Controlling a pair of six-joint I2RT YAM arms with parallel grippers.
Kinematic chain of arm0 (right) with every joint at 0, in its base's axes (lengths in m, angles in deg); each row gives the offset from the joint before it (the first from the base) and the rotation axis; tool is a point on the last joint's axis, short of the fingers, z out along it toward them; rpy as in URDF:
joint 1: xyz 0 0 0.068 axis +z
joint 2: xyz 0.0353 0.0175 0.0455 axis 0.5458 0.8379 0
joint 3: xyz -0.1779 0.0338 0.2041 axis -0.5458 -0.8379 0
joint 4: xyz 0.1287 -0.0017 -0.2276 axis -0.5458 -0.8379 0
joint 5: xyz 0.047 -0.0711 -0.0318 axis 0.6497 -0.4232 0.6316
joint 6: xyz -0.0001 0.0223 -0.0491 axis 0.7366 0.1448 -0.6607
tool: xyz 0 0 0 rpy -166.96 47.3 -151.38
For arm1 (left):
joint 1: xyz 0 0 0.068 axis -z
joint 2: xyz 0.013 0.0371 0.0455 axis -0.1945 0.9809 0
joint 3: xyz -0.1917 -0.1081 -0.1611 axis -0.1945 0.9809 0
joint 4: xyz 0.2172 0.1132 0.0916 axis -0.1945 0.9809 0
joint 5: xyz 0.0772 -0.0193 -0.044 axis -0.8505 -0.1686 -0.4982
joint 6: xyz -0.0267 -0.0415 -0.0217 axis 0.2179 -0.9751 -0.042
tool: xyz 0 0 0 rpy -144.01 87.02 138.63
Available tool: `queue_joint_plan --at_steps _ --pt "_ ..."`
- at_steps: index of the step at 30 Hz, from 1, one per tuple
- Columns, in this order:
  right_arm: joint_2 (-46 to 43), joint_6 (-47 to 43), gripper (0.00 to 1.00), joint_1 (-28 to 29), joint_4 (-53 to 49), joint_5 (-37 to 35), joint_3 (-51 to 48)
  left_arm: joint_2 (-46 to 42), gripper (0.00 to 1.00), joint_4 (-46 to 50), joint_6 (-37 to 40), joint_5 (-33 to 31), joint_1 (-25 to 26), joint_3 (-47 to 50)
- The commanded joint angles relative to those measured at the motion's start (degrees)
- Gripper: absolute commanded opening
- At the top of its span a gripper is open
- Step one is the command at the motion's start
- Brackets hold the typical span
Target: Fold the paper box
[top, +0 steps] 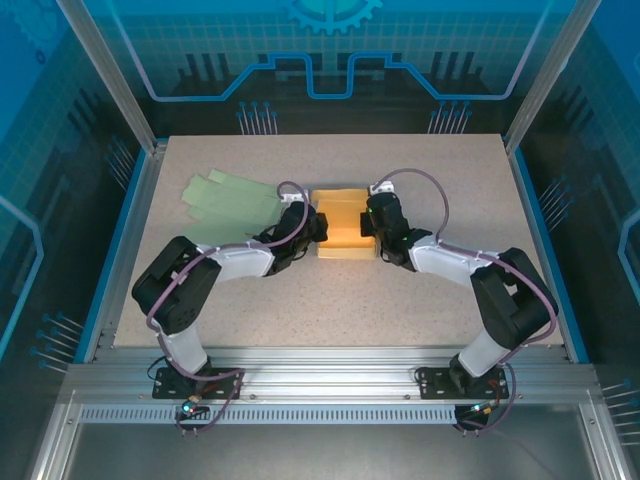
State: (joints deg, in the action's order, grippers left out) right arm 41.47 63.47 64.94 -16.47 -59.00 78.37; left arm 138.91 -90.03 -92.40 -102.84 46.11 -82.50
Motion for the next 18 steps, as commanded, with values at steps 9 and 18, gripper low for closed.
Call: queue_joint_plan --at_steps 9,18 --pt "-3.44 4.85 0.0 7.37 0.1 -2.52 -8.09 -1.09 0.13 -3.88 -0.92 5.47 3.01 6.33" --pt "-5.96 7.45 0.0 10.93 -0.4 -6.43 -12.16 -5.47 0.16 -3.41 0.35 5.36 3.25 10.93"
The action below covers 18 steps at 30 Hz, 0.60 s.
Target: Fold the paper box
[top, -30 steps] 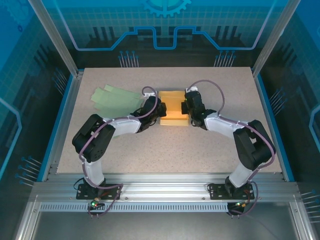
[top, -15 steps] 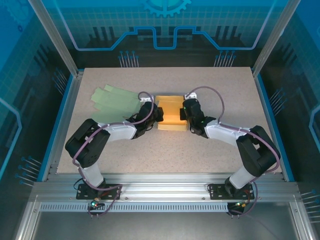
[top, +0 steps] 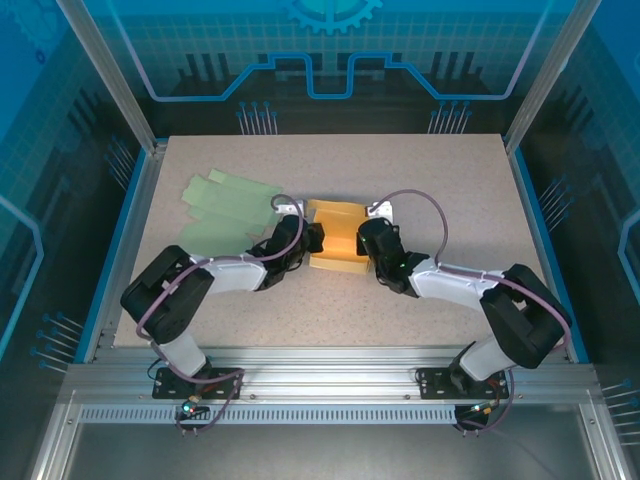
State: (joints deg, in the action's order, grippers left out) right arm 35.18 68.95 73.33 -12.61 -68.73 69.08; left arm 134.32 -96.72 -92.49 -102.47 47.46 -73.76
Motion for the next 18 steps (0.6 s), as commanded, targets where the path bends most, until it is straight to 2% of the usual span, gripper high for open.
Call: queue_joint_plan --at_steps 1,9,18 --pt "-0.13 2.42 0.0 2.88 -4.46 2.88 -3.38 -1.37 0.16 3.46 0.52 4.8 1.87 2.5" --pt "-2.64 4.84 0.02 7.07 -3.34 -1.07 -7.21 -2.55 0.17 -0.07 2.59 4.64 1.98 6.59" --pt "-2.92 4.38 0.02 9.85 -2.69 -5.94 -7.42 -3.68 0.16 -14.74 10.39 3.2 2.57 14.35"
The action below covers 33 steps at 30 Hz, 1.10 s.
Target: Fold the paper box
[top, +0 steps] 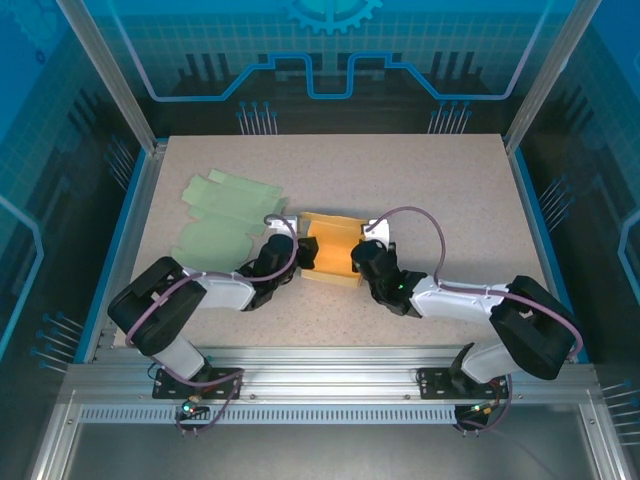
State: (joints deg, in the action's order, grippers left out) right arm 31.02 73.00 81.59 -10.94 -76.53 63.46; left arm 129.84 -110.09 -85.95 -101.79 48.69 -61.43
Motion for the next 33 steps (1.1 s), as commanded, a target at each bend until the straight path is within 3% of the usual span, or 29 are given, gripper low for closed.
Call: queue_joint_plan --at_steps 1,10,17,33 --pt "1.21 -0.43 0.02 1.53 -4.06 1.23 -1.54 1.23 0.16 -2.41 4.18 2.78 1.5 1.97" --pt "1.28 -9.52 0.02 -4.9 3.78 3.74 0.29 10.1 0.15 -12.6 8.62 -0.02 5.64 -4.28" --pt "0.88 -13.85 0.03 -12.6 6.64 9.72 2.65 16.04 0.15 -12.65 11.38 -1.49 5.79 -14.28" --pt "6.41 -5.36 0.08 -15.85 11.22 13.62 2.45 23.95 0.13 -17.04 15.96 -10.25 8.92 -19.69"
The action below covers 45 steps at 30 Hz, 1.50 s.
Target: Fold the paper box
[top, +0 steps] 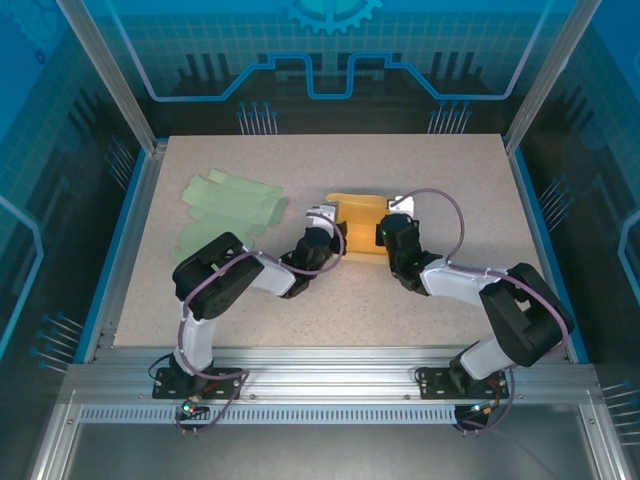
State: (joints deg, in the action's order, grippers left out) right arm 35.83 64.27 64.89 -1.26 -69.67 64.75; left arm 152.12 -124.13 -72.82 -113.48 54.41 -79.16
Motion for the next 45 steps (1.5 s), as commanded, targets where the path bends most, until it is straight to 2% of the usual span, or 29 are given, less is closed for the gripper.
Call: queue_joint_plan --at_steps 1,8,15,22,26,29,31,33,35,39,42,45 --pt "1.61 4.21 0.09 0.95 1.5 6.97 1.08 1.86 0.13 -3.12 3.43 0.73 3.67 -2.03" --pt "0.34 10.39 0.09 0.9 -1.52 8.61 0.88 2.13 0.12 -2.05 3.02 -4.51 6.54 -1.7" --pt "-1.46 10.85 0.09 1.05 -1.29 8.62 -4.01 1.37 0.13 -3.06 -0.01 -4.86 6.94 1.23" --pt "-4.47 11.24 0.09 1.79 -0.7 6.72 -10.66 0.35 0.22 -4.35 -3.45 -4.18 6.93 4.71" --pt "-5.98 11.21 0.1 2.63 -1.73 5.1 -12.07 -0.04 0.36 -6.13 -5.05 -3.38 6.92 6.62" --pt "-6.19 11.11 0.11 2.9 -2.34 4.14 -12.55 -1.3 0.41 -7.09 -5.34 -2.78 6.98 8.05" --pt "-6.25 11.15 0.12 2.95 -2.58 3.77 -12.73 -2.57 0.5 -7.09 -5.34 -2.21 6.99 9.11" --pt "-6.21 11.23 0.13 3.06 -2.9 3.33 -12.67 -4.11 0.66 -6.51 -5.96 -1.77 6.92 10.47" --pt "-6.36 11.28 0.13 3.16 -3.34 2.83 -12.57 -5.6 0.76 -5.63 -6.88 -1.31 6.99 11.91" --pt "-7.41 11.5 0.16 3.32 -4.89 2.17 -12.47 -8.95 0.91 -3.08 -7.79 1.27 6.93 14.38" --pt "-8.45 11.53 0.22 3.41 -6.81 1.94 -12.0 -11.53 0.98 0.18 -8.7 3.41 6.96 15.4" --pt "-9.9 11.74 0.31 4.0 -10.17 1.55 -11.11 -14.69 0.99 2.98 -9.7 6.45 6.92 16.89"
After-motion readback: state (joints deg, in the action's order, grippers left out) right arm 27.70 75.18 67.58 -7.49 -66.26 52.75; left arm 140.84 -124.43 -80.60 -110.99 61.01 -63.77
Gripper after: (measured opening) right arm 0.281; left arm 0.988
